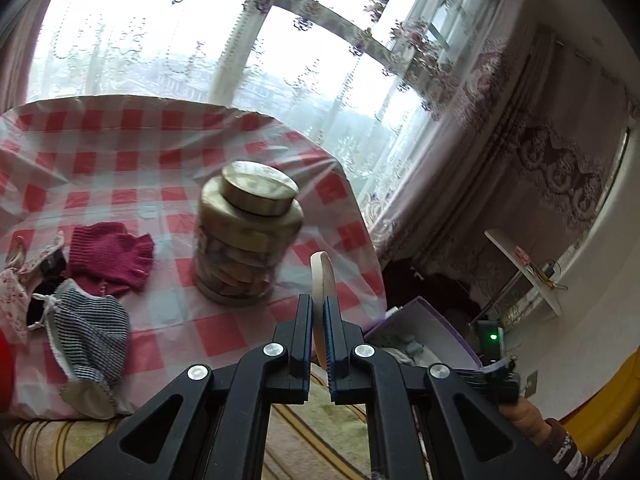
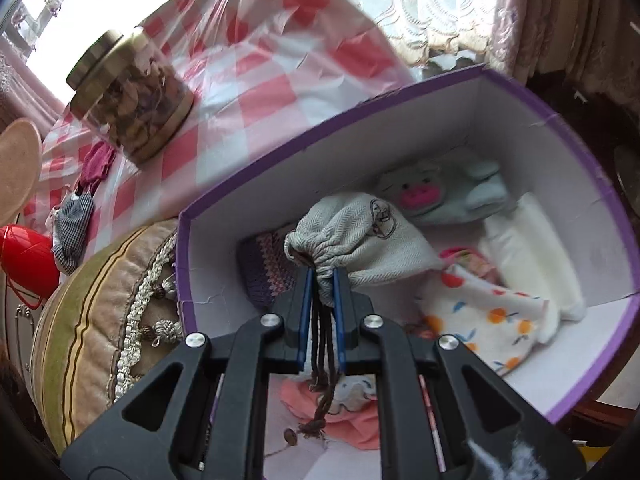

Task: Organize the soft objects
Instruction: 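Carry the grey pouch into the box and open the right tool, then carry the beige round pad into the box and open the left tool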

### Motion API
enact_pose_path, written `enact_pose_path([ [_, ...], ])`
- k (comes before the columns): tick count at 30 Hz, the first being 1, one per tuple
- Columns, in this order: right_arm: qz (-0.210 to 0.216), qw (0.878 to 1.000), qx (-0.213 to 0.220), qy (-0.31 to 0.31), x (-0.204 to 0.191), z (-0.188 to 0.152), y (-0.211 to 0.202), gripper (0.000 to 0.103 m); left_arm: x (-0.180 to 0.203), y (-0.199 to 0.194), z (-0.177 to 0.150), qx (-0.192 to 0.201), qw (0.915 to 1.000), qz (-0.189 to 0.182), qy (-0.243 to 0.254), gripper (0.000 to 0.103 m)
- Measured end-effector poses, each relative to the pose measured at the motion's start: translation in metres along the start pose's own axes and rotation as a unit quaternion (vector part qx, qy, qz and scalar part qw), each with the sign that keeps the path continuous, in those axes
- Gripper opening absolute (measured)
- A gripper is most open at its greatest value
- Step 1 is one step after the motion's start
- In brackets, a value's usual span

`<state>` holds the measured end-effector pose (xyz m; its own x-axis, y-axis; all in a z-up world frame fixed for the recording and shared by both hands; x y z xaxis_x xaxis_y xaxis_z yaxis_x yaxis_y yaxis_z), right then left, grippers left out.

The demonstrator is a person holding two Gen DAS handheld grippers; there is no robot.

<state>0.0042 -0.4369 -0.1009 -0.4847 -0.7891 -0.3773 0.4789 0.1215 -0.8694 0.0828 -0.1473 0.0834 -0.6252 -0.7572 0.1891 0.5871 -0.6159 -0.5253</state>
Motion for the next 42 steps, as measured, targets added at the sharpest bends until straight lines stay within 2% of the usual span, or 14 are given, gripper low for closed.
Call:
enact_pose_path([
  [6, 0.016, 0.999, -0.026, -0.036, -0.01, -0.021, -0.008, 0.013, 0.025, 0.018, -0.001, -0.02, 0.9994, -0.024, 0.016, 0.006],
  [13, -0.019, 0.995, -0.039, -0.09, -0.002, -0.057, -0.042, 0.013, 0.063, 0.044, -0.005, -0.044, 0.9959, -0.066, 0.043, 0.006],
  [18, -0.012, 0.985, -0.12, -0.124, 0.001, -0.099, -0.027, 0.014, 0.097, 0.065, -0.01, -0.066, 0.99, -0.109, 0.059, 0.006],
  [23, 0.032, 0.98, -0.177, -0.087, 0.005, -0.113, -0.003, 0.016, 0.123, 0.088, -0.008, -0.086, 0.9843, -0.134, 0.076, 0.006],
  [24, 0.027, 0.98, -0.173, -0.094, 0.006, -0.113, -0.002, 0.017, 0.129, 0.095, -0.007, -0.093, 0.9822, -0.145, 0.074, 0.006],
  [27, 0.034, 0.982, -0.159, -0.094, 0.01, -0.107, -0.011, 0.039, 0.141, 0.115, -0.005, -0.114, 0.9767, -0.166, 0.074, 0.006],
  [28, 0.039, 0.984, -0.149, -0.093, 0.013, -0.105, -0.018, 0.057, 0.146, 0.123, -0.006, -0.12, 0.9752, -0.17, 0.075, 0.006],
  [29, 0.041, 0.986, -0.135, -0.094, 0.017, -0.101, -0.026, 0.068, 0.151, 0.132, -0.006, -0.13, 0.9723, -0.179, 0.076, 0.006],
  [33, 0.035, 0.99, -0.098, -0.091, 0.032, -0.088, -0.046, 0.07, 0.169, 0.162, -0.009, -0.163, 0.9615, -0.206, 0.08, 0.009],
  [34, 0.034, 0.991, -0.095, -0.088, 0.034, -0.086, -0.047, 0.07, 0.173, 0.171, -0.011, -0.175, 0.9579, -0.212, 0.084, 0.012],
  [35, 0.032, 0.992, -0.092, -0.084, 0.037, -0.084, -0.049, 0.07, 0.176, 0.181, -0.015, -0.189, 0.9546, -0.212, 0.09, 0.02],
  [37, 0.026, 0.993, -0.086, -0.081, 0.042, -0.08, -0.052, 0.07, 0.176, 0.21, -0.03, -0.23, 0.9488, -0.181, 0.119, 0.03],
  [39, 0.02, 0.993, -0.082, -0.082, 0.036, -0.077, -0.049, 0.07, 0.166, 0.234, -0.046, -0.259, 0.9473, -0.123, 0.143, 0.03],
  [42, 0.021, 0.994, -0.08, -0.075, 0.037, -0.074, -0.048, 0.07, 0.154, 0.239, -0.06, -0.277, 0.946, -0.13, 0.107, 0.031],
])
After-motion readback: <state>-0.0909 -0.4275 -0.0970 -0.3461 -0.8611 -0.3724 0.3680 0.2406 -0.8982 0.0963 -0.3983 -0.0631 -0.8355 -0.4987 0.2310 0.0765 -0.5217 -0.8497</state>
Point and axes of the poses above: each gripper's, at about its wrist camera, not at the fingertips, and y roughly the way its jaws point, x to its right, z to its top, the point moved 6 cm from there along y, roughly the way its jaws point, and after that the axes turned 14 degrees about y, right-handed, at the moved point
